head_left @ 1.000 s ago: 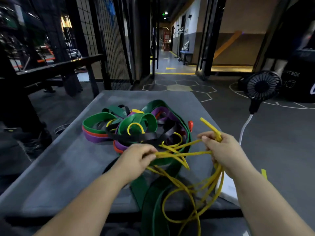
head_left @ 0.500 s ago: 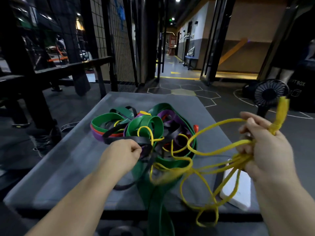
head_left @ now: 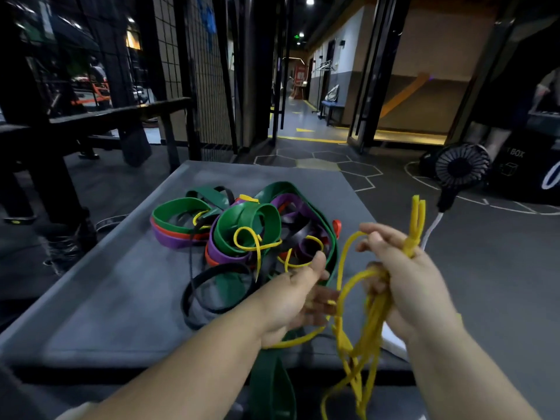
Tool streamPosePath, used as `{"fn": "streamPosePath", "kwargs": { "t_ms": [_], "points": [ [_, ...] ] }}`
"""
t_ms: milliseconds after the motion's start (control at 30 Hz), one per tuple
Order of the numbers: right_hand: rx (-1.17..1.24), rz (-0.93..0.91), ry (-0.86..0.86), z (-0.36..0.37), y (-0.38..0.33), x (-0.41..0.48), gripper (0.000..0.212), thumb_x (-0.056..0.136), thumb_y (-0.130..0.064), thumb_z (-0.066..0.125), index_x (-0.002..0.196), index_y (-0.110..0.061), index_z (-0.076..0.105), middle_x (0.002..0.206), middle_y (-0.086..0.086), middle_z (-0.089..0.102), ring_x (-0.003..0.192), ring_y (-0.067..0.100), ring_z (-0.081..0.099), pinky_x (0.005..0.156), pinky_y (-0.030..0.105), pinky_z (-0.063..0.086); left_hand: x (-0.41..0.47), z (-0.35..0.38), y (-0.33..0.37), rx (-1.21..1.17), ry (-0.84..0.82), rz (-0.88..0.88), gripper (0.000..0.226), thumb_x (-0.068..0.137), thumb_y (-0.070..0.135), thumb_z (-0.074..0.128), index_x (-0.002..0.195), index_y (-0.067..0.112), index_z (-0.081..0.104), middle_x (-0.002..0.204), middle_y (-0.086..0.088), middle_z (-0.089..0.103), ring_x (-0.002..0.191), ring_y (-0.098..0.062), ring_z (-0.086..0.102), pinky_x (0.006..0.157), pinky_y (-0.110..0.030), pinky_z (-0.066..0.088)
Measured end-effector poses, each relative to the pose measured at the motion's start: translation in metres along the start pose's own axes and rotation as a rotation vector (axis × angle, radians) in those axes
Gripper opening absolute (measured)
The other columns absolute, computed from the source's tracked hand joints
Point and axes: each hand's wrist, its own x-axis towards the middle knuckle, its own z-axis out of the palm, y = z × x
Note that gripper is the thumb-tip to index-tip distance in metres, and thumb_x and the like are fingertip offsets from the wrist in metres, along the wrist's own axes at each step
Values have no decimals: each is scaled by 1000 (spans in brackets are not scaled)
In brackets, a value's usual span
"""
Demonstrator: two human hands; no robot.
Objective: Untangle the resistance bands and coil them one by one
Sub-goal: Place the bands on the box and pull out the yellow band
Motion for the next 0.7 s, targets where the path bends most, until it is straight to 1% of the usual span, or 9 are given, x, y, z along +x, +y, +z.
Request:
{"fn": "streamPosePath", "kwargs": {
  "t_ms": [100,200,267,300,367,433,500,600,700],
  "points": [
    [64,53,-86,3,8,-4,14,88,-25,59,90,-19,72,77,-3,65,41,9,35,35,19,31,1,-1,1,-74,60,-34,28,94,29,59,112,12,47,95,-10,62,74,-24,60,70,-38,54],
    [134,63,-278,4,21,-4,44,62,-55,78,92,-22,74,86,-1,66,41,12,38,39,21,34,0,-12,1,-99,157,-44,29,95,17,59,119,17,44,96,-6,64,75,-21,62,72,-43,57],
    [151,89,-367,7,30,-3,66,48,-66,84,96,-21,74,89,0,66,44,14,42,48,25,38,-5,-16,3,-147,86,-126,10,97,18,54,107,16,55,95,-7,65,61,-17,62,52,-28,54],
    [175,118,-393,8,34,-2,69,47,-67,84,97,-20,74,89,1,66,47,15,47,53,28,40,-9,-15,4,-134,38,-166,9,95,20,56,97,17,63,87,-6,65,54,-14,58,44,-20,45],
    [231,186,-424,9,40,-3,70,50,-65,84,99,-17,74,91,5,68,61,20,61,57,33,50,-9,-16,3,-115,23,-155,10,88,19,64,96,15,67,76,-2,61,51,-11,50,39,-15,35],
    [214,237,-392,9,46,-2,61,64,-63,77,99,-14,73,95,11,70,80,26,69,66,37,57,-4,-23,0,-11,164,-60,28,91,12,62,119,14,55,85,-2,62,61,-13,55,46,-20,41],
    [148,269,-318,8,50,0,51,80,-56,58,97,-10,72,96,16,70,87,30,70,75,40,56,-3,-35,0,256,285,83,33,94,17,59,125,20,48,103,2,61,86,-13,60,68,-27,50],
    [60,313,-309,9,52,3,55,83,-54,43,93,-9,73,98,20,72,91,35,71,80,42,53,-10,-50,1,632,310,189,29,97,35,53,125,31,47,122,9,51,113,-10,50,92,-26,40],
    [-101,368,-393,16,51,4,65,84,-62,37,101,-10,71,102,21,72,98,35,70,88,46,52,-16,-53,-2,748,314,230,31,97,44,47,128,41,42,141,14,34,135,-6,30,107,-28,29]
  ]
}}
